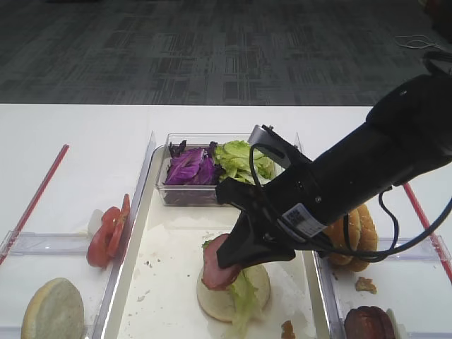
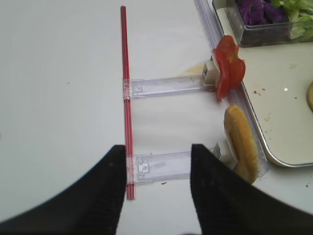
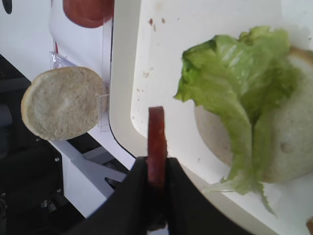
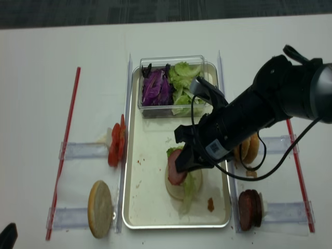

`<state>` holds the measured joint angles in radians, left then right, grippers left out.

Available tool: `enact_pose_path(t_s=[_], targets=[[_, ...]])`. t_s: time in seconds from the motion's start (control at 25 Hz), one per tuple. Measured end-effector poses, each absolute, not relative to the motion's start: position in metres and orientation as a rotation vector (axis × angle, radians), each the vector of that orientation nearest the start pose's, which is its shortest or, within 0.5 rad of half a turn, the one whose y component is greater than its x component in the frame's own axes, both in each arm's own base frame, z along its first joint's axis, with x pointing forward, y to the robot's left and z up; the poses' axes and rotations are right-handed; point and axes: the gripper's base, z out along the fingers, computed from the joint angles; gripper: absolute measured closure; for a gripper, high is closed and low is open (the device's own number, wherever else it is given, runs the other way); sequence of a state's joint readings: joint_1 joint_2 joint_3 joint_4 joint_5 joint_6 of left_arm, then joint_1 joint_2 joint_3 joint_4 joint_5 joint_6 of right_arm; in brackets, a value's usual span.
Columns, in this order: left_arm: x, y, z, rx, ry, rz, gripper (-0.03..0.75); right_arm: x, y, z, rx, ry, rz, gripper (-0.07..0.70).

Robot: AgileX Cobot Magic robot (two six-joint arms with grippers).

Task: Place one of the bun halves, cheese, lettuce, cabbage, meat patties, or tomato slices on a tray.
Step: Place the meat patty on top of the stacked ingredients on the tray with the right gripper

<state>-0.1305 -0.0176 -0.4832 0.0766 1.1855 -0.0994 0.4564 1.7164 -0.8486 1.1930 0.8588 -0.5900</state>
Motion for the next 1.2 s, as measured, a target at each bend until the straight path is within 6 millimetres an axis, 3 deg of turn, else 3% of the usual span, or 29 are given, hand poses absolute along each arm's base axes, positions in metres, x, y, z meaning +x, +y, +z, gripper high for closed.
enact_pose_path(t_s=[0.48, 1.2], targets=[[-0.011, 0.008, 0.263, 0.024, 2.166, -0.039, 0.419, 0.248, 0.192, 0.152, -0.202, 2.850, 1.348, 0.532], [-0.011, 0.008, 0.263, 0.024, 2.166, -0.039, 0.420, 0.250, 0.188, 0.145, -0.179, 2.896, 1.264, 0.532]])
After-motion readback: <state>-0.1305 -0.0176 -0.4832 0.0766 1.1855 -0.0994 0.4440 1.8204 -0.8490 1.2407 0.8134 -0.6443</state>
